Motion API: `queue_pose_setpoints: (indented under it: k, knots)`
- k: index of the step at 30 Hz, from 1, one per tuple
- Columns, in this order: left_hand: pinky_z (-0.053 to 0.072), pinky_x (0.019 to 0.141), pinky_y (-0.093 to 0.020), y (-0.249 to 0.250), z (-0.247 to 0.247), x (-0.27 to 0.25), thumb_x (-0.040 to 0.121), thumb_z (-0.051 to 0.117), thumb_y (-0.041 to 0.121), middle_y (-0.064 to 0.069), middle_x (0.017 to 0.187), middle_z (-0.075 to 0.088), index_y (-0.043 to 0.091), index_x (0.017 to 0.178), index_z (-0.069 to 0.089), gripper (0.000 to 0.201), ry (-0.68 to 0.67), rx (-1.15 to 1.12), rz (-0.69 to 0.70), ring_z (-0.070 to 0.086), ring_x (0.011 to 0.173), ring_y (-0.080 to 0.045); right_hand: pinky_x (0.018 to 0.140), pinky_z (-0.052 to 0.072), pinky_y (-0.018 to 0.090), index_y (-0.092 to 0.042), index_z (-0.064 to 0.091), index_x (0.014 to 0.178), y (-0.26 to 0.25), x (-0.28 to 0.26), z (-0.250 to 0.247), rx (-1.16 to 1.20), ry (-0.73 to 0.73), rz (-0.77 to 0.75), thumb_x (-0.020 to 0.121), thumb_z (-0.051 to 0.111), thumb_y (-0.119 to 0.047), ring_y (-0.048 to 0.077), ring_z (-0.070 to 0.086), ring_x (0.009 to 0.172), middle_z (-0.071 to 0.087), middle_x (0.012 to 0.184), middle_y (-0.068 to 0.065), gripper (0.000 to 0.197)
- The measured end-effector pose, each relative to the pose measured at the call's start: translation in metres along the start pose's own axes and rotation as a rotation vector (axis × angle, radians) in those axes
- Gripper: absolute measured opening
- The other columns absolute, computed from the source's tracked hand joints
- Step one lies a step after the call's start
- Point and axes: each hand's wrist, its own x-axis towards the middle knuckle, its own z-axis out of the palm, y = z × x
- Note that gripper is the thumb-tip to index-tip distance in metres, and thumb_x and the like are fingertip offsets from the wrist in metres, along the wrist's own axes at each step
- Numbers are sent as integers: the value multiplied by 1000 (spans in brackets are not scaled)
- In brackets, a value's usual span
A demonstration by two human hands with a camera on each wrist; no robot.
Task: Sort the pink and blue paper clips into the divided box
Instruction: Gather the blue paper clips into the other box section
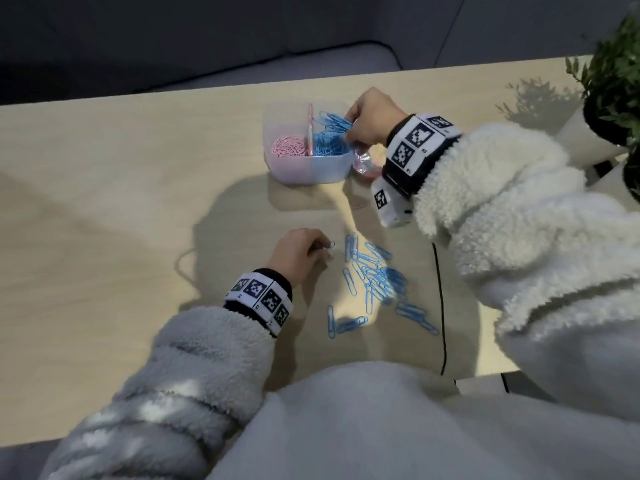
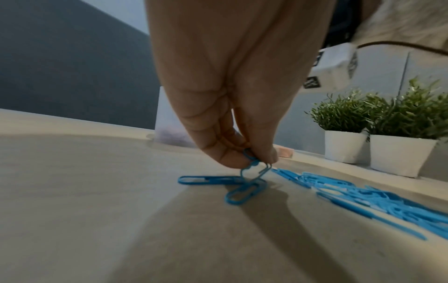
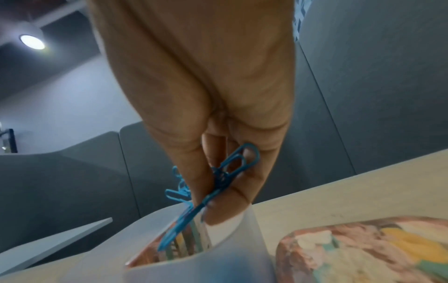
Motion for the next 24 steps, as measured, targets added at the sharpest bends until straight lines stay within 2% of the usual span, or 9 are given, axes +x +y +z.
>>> queue_pose_setpoints:
  k: [2, 4, 5, 7, 10, 14, 17, 22, 24]
  knots:
    - [44, 81, -29, 3, -5, 1, 78, 65, 6, -16, 99, 70, 4, 97, 68, 19, 28, -66, 4, 63, 94, -29, 80, 57, 36, 3, 66, 106, -15, 12, 4, -114, -21, 30, 74, 73, -11, 24, 66, 78, 72, 93, 17, 36]
    - [46, 78, -27, 8, -14, 8, 80, 63, 3, -16, 96, 70, 2, 96, 67, 17, 74, -156, -6, 64, 87, -25, 69, 52, 30, 3, 63, 110, -23, 15, 7, -179, -35, 31, 77, 70, -13, 25, 64, 91, 72, 75, 11, 38]
    - [46, 74, -23, 10, -20, 15, 81, 63, 2, -14, 91, 68, 0, 96, 66, 16, 96, -210, -17, 63, 80, -19, 67, 51, 28, 3, 62, 111, -26, 15, 8, -182, -44, 31, 80, 67, -12, 24, 63, 93, 71, 81, 11, 35]
    - [44, 68, -16, 19, -36, 30, 81, 62, 2, -11, 84, 63, -3, 94, 65, 14, 161, -314, -22, 57, 65, -5, 81, 53, 31, 4, 61, 112, -25, 12, 10, -137, -31, 23, 85, 58, -8, 27, 63, 101, 67, 108, 16, 30]
    - [44, 68, -24, 37, -62, 58, 80, 61, 1, -10, 77, 61, 5, 87, 67, 11, 285, -284, 7, 52, 65, -10, 98, 48, 36, -1, 64, 111, -12, -5, 5, -13, 84, -22, 85, 52, -6, 29, 59, 110, 63, 119, 16, 29]
    - [48, 67, -21, 58, -83, 104, 80, 62, 6, 4, 64, 56, 11, 87, 66, 9, 368, -292, -88, 53, 63, -11, 91, 49, 32, -3, 69, 97, 28, -45, 4, 193, 202, -30, 84, 49, -5, 19, 63, 91, 69, 96, 12, 24]
    - [51, 85, -31, 66, -82, 130, 81, 66, 10, -8, 97, 70, 7, 94, 69, 14, 323, -115, -174, 64, 94, -24, 78, 52, 31, 0, 69, 85, 64, -77, 15, 300, 199, -10, 82, 52, 0, -7, 60, 62, 61, 75, 5, 18]
    - [48, 86, -34, 77, -77, 143, 81, 68, 15, -17, 112, 66, 0, 106, 65, 29, 238, 278, -151, 62, 104, -32, 66, 45, 24, -25, 59, 60, 111, -120, 35, 258, 92, 42, 83, 55, -2, -4, 55, 48, 54, 58, -15, 33]
    - [48, 88, -36, 80, -77, 143, 85, 63, 14, -19, 115, 64, -1, 109, 63, 28, 214, 309, -143, 60, 106, -34, 65, 40, 22, -17, 62, 66, 122, -131, 42, 211, 73, 69, 84, 56, -6, -4, 56, 54, 56, 61, -12, 23]
